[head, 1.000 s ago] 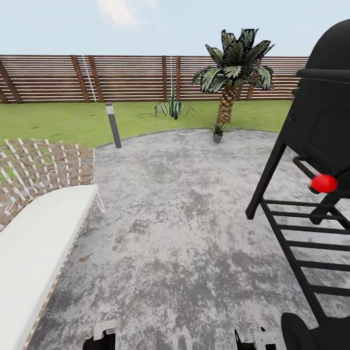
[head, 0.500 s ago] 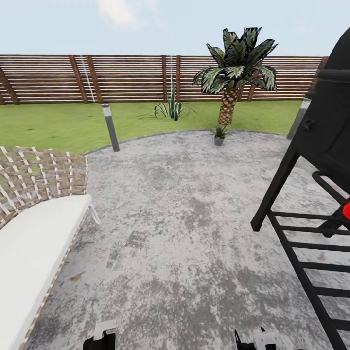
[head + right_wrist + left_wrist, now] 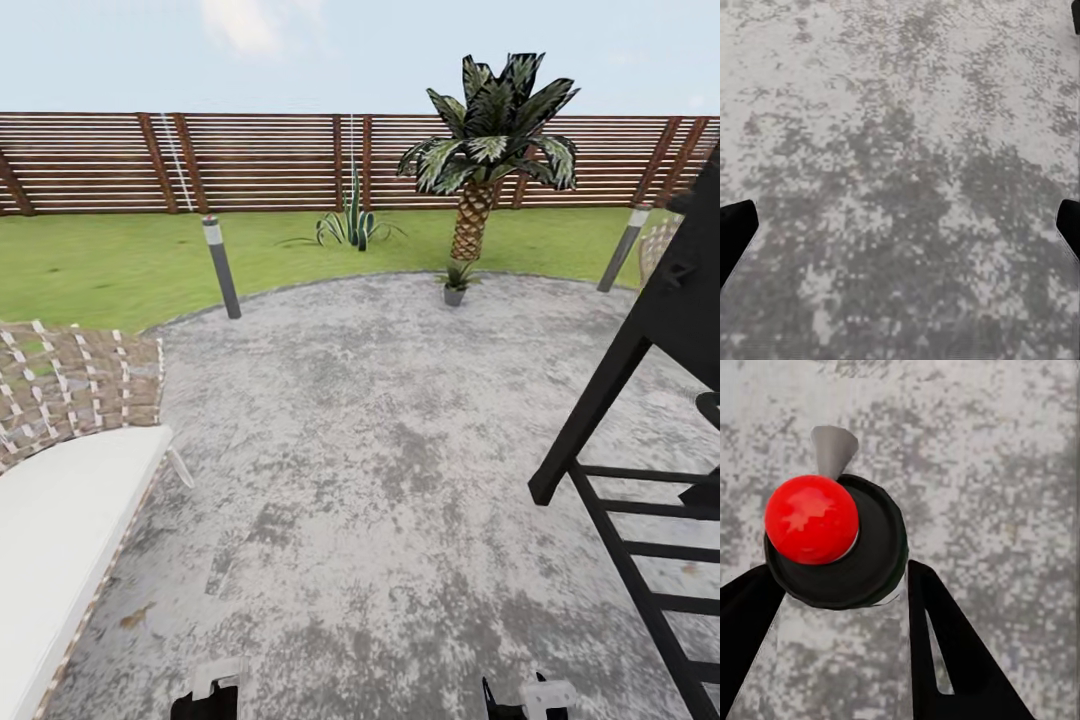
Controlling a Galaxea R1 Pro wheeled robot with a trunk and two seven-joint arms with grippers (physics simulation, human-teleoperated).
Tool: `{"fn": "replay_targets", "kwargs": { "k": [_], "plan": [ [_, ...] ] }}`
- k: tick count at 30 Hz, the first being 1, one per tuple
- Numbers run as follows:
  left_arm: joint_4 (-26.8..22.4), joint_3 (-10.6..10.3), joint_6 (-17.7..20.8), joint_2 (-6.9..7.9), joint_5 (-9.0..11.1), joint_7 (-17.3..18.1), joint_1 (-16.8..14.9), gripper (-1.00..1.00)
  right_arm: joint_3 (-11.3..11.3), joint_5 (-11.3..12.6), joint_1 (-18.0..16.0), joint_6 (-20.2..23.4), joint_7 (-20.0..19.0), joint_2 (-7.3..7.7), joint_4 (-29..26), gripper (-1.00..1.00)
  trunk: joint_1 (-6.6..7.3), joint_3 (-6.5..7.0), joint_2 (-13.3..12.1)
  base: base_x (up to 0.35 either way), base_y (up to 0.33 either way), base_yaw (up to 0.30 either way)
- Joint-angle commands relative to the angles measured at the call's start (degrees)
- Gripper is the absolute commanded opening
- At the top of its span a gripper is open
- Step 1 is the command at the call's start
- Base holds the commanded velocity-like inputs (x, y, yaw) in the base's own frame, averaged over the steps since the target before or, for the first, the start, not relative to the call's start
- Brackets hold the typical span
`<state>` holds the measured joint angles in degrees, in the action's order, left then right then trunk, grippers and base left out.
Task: Pick up the pesticide atomizer in the garden and spray insectifuge to fully cover both potted plants in the garden.
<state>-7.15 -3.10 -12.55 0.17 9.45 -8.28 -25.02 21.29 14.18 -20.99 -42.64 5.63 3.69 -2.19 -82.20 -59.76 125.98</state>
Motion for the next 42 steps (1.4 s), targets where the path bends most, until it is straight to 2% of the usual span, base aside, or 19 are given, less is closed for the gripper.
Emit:
{"fn": "replay_targets", "kwargs": {
  "k": [1, 42],
  "plan": [
    [0.03, -0.35, -0.19, 0.01, 0.49, -0.11, -0.03, -1.0, 0.51, 0.23, -0.02, -0.08, 0.35, 0.0, -0.01, 1.0, -0.03, -0.04, 0.01, 0.337, 0.0, 0.0],
    [0.03, -0.36, -0.1, 0.01, 0.49, -0.07, -0.03, -1.0, 0.52, 0.23, -0.02, -0.08, 0.35, 0.0, 0.04, 1.0, -0.03, -0.04, 0.01, 0.337, 0.0, 0.0]
  ]
}}
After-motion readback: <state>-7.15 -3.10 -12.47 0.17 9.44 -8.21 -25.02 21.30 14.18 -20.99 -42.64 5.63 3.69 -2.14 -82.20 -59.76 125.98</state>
